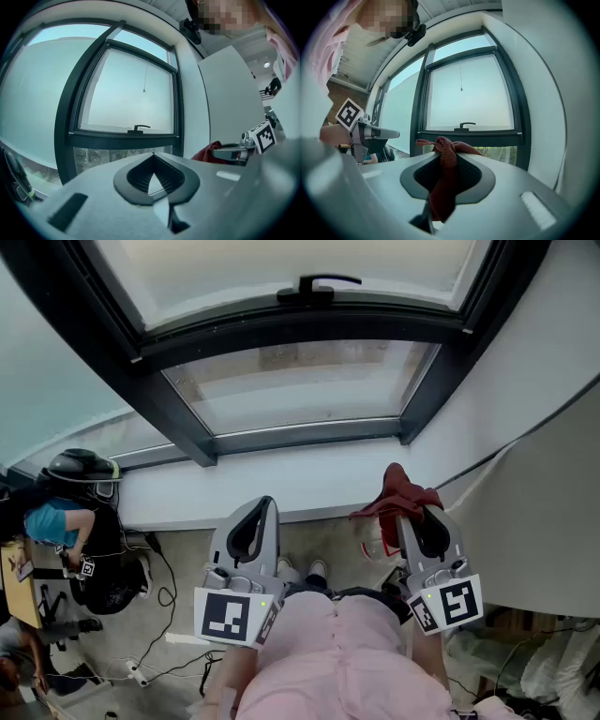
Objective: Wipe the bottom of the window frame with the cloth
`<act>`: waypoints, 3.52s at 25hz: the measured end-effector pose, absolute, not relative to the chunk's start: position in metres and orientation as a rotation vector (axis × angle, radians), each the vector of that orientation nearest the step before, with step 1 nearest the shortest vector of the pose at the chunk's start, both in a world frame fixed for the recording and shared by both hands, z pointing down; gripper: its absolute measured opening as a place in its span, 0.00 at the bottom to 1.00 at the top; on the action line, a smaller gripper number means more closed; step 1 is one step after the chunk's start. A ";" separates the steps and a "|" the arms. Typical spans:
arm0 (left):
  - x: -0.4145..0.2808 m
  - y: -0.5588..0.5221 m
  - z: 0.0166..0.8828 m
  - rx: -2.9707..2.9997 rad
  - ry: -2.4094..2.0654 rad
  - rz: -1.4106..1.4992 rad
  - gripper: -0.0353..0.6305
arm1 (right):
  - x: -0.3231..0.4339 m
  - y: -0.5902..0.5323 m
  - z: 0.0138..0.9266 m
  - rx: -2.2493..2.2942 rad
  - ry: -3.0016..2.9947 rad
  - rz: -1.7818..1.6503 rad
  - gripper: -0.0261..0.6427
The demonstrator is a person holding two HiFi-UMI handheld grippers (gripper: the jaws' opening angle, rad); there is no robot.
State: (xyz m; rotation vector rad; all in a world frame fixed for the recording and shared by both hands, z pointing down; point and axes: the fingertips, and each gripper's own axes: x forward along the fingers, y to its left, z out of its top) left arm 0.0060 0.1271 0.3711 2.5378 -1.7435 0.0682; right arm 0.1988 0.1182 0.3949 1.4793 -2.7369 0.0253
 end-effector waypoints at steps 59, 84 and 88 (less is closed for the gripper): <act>-0.277 -0.029 0.346 2.449 -1.724 -0.067 0.04 | -0.166 -0.122 0.258 1.321 -3.007 -0.305 0.16; -0.315 -0.037 0.325 2.418 -1.831 -0.210 0.04 | -0.322 -0.224 0.296 1.115 -2.714 -0.325 0.16; -0.313 -0.040 0.328 2.426 -1.817 -0.199 0.04 | -0.321 -0.224 0.297 1.126 -2.703 -0.327 0.16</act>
